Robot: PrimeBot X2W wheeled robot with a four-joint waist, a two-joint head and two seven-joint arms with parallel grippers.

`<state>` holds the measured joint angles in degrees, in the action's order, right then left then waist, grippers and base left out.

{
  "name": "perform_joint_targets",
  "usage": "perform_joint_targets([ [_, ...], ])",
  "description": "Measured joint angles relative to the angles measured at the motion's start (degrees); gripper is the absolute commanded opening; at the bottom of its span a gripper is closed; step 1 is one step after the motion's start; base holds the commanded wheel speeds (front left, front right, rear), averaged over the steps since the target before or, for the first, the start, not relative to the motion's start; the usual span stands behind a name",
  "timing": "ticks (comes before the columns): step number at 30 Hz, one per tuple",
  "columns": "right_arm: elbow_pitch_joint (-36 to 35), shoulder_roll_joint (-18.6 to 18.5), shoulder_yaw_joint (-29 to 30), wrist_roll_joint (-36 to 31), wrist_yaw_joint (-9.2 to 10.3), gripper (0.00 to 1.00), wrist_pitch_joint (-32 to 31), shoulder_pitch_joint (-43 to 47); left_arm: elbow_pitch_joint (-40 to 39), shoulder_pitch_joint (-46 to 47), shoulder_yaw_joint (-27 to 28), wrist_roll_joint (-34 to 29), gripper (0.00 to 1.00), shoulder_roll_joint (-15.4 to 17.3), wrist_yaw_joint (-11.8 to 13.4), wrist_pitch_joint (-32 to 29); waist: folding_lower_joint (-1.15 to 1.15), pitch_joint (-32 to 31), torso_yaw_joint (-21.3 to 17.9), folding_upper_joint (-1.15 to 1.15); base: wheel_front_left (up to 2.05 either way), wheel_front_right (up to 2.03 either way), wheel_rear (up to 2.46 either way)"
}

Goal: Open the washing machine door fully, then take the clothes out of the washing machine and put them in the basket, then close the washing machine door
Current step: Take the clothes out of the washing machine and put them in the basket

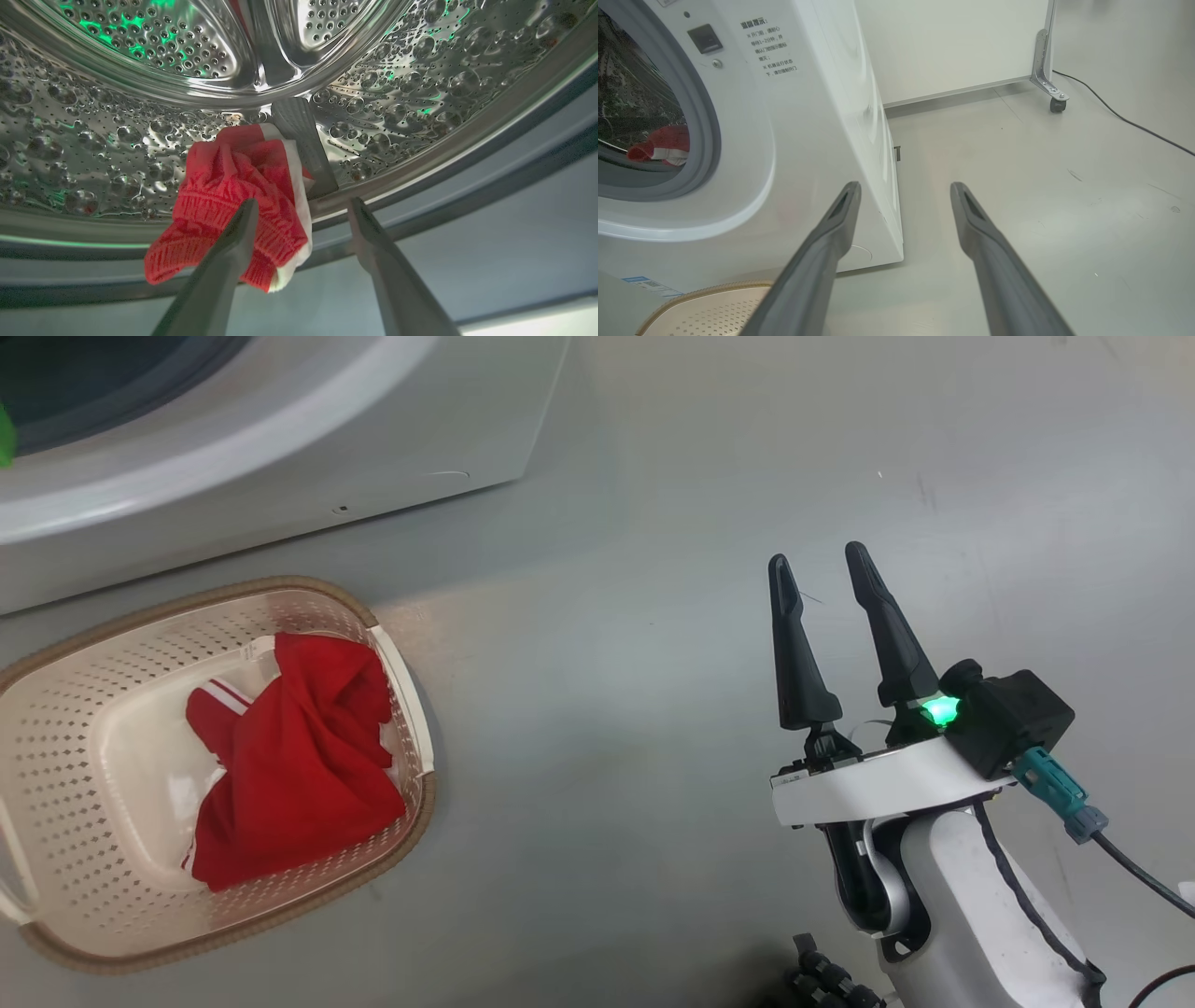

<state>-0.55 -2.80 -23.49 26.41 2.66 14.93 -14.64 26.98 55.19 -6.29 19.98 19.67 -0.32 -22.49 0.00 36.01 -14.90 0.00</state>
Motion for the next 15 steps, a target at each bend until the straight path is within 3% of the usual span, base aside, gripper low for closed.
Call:
perform_joint_targets([
  [10,-0.4,0.0,-0.9,2.0,0.59,1.0,0.0,-1.8,2.6,6.0,1.2,-1.5,1.0,4.9,0.0,-4.0,0.0,3.8,-3.5,0.0,0.0,0.0,0.0],
  [15,-0.5,0.0,-0.8,2.4,1.02,1.0,0.0,-2.5,4.6,6.5,1.6,-1.6,1.0,5.7,0.0,-5.7,0.0,4.9,-4.5,0.0,0.0,0.0,0.0],
])
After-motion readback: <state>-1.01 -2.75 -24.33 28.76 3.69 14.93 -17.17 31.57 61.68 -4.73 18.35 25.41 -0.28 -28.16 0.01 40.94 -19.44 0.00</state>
